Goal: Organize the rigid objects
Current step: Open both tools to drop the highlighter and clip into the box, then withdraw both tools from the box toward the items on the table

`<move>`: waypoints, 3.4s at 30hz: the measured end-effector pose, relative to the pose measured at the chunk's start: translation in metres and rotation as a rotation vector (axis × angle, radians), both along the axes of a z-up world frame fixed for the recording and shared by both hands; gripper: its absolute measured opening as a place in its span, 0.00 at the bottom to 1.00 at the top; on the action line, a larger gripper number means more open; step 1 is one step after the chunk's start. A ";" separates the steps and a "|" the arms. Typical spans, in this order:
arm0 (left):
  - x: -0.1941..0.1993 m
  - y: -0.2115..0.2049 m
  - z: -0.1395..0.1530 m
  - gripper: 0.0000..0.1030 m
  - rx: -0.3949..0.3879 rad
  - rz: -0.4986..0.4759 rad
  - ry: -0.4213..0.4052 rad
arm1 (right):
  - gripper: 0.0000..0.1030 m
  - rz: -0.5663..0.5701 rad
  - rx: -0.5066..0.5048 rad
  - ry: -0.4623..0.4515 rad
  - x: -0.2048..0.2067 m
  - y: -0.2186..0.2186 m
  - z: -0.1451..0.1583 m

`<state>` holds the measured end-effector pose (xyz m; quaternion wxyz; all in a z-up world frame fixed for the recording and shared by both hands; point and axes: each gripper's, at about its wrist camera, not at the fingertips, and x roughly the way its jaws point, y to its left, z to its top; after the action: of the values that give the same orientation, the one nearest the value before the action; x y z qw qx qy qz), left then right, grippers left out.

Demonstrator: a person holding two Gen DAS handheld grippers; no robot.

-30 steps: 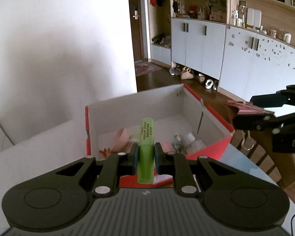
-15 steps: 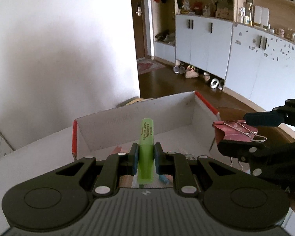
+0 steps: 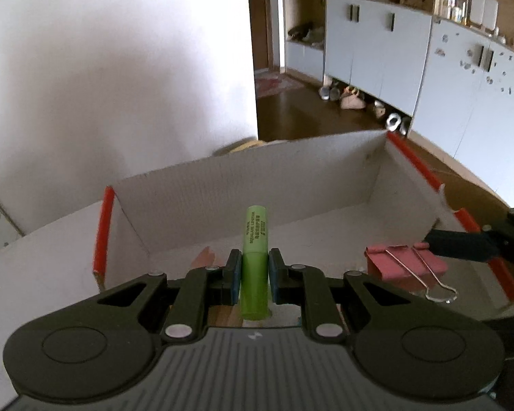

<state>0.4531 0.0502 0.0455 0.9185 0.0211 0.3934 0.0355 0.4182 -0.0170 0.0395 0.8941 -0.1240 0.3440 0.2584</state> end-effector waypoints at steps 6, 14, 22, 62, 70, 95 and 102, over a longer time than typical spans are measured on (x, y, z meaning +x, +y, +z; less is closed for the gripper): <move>0.017 0.001 -0.010 0.16 0.000 0.008 0.047 | 0.33 0.000 -0.029 0.017 0.005 0.006 -0.005; 0.032 0.002 -0.024 0.16 -0.004 -0.003 0.139 | 0.37 0.019 -0.034 0.022 0.005 0.006 -0.006; 0.032 0.005 -0.023 0.16 -0.028 -0.007 0.156 | 0.47 0.031 -0.027 0.032 0.000 0.005 -0.006; -0.104 -0.015 0.061 0.27 -0.006 -0.079 -0.054 | 0.78 0.009 0.099 -0.049 -0.093 -0.048 0.063; -0.149 -0.016 0.071 0.72 0.013 -0.104 -0.124 | 0.84 0.044 0.110 -0.065 -0.127 -0.049 0.065; -0.264 0.005 -0.001 0.79 -0.040 -0.129 -0.157 | 0.98 0.083 0.101 0.075 -0.191 -0.057 0.009; -0.278 -0.003 -0.044 0.79 -0.035 -0.173 -0.117 | 0.97 0.054 0.098 0.144 -0.194 -0.046 -0.015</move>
<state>0.1756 0.0475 0.0020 0.9398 0.0368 0.3361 -0.0497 0.2238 -0.0627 0.0242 0.8647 -0.0705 0.3910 0.3072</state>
